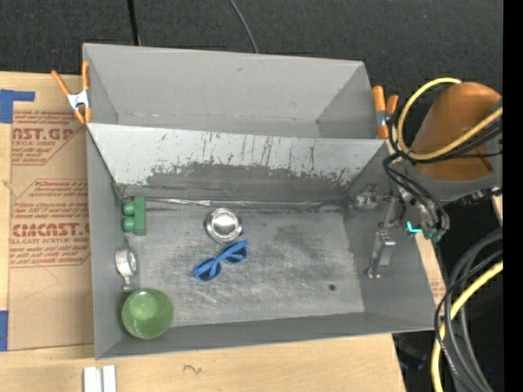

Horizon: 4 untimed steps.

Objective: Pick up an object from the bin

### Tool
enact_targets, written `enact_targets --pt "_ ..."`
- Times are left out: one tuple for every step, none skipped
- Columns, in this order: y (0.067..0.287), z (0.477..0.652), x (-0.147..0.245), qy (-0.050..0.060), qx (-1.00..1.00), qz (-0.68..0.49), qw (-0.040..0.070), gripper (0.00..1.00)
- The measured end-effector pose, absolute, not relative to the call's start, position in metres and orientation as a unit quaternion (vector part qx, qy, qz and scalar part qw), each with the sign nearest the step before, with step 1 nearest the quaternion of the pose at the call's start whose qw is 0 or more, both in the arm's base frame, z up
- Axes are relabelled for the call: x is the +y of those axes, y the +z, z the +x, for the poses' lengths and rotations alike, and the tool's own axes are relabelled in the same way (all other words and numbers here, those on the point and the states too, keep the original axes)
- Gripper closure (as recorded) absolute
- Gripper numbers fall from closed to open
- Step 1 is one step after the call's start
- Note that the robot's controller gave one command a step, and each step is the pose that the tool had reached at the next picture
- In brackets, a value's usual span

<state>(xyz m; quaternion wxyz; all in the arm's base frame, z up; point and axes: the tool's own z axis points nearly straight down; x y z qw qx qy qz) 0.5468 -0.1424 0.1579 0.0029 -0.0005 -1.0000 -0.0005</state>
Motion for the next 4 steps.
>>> enact_targets --pt "0.173 0.556 -0.056 -0.002 -1.000 -0.012 -0.002 0.00" --pt "0.068 0.549 0.026 -0.001 -1.000 0.028 -0.003 0.00" --pt "0.076 0.534 0.090 -0.001 -0.997 0.080 -0.001 0.00" --pt "0.076 0.535 0.087 0.000 -0.997 0.078 -0.002 1.00"
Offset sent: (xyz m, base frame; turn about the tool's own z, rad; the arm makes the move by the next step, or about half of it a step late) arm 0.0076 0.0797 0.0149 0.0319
